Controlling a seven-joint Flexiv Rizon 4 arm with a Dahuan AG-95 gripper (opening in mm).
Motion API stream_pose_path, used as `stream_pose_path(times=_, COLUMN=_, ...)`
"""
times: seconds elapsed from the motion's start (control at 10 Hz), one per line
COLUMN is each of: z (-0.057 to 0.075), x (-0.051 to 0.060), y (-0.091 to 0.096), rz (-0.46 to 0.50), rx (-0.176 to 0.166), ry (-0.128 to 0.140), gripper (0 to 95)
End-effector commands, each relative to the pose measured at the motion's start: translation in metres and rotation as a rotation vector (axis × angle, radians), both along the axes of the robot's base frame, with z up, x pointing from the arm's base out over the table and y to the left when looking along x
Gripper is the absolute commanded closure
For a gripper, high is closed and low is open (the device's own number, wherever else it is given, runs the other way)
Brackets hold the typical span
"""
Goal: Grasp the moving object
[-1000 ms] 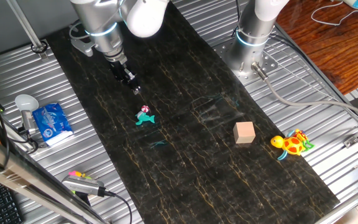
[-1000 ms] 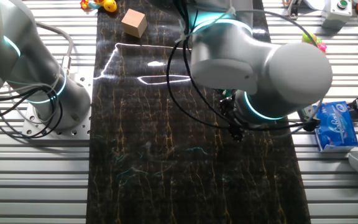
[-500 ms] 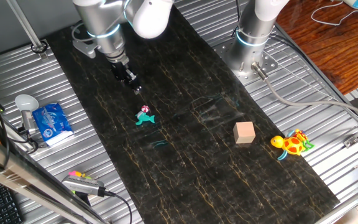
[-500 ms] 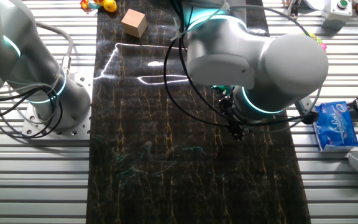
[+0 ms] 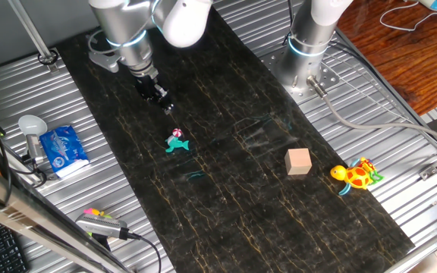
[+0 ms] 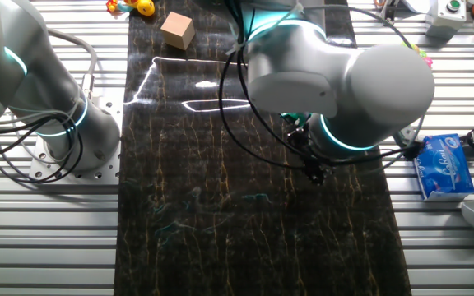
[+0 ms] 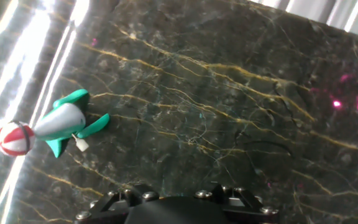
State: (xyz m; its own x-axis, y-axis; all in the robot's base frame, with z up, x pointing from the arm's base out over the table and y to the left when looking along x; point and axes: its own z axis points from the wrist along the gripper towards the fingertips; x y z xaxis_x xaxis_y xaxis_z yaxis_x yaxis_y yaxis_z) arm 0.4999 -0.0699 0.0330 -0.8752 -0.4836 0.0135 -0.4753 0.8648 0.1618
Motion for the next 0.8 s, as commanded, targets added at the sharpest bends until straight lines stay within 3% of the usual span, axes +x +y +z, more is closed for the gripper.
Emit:
stream_pose_path(times=0.1, z=0.013, x=0.002, y=0.014, rz=-0.031, rx=0.019, ry=0.025, gripper=38.0)
stream_pose_path(times=0.2, z=0.024, x=0.001, y=0.029, rz=-0.047, rx=0.016, ry=0.034, gripper=38.0)
stream_pose_path(times=0.3, z=0.032, x=-0.001, y=0.052, rz=-0.065, rx=0.015, ry=0.035, gripper=19.0)
stream_pose_path(times=0.4, z=0.034, x=-0.006, y=0.071, rz=-0.076, rx=0.022, ry=0.036, gripper=19.0)
stream_pose_path(times=0.6, z=0.038, x=-0.012, y=0.092, rz=-0.117, rx=0.033, ry=0.044, gripper=19.0)
stream_pose_path(times=0.8, z=0.035, x=-0.012, y=0.113, rz=-0.161, rx=0.027, ry=0.038, gripper=19.0)
